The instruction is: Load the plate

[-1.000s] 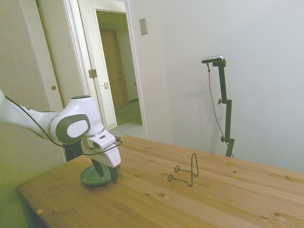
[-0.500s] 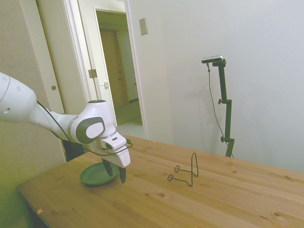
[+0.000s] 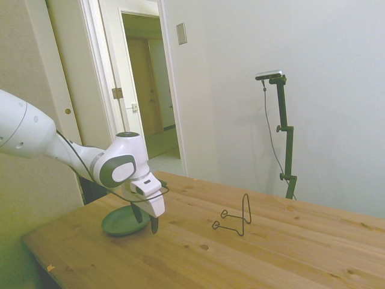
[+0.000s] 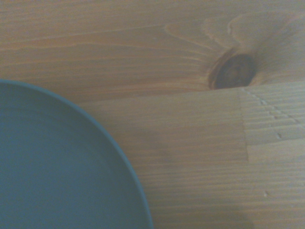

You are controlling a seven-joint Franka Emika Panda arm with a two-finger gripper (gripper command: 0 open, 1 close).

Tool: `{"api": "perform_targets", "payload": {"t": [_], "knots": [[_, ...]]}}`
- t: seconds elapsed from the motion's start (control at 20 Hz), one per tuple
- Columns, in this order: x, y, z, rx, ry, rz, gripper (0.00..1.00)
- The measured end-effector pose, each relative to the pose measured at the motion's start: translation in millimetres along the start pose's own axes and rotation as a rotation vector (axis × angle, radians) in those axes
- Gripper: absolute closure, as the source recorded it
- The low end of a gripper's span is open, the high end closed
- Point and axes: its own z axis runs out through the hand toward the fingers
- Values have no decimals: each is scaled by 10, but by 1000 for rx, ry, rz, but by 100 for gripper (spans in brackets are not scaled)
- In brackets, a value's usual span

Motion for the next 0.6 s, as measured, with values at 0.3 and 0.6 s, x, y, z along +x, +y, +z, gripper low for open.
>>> {"api": "perform_targets", "payload": {"t": [0.3,0.6], "knots": [[22,11,83,29,-55,9,0],[40,-94,119,50,-64,13,100]]}}
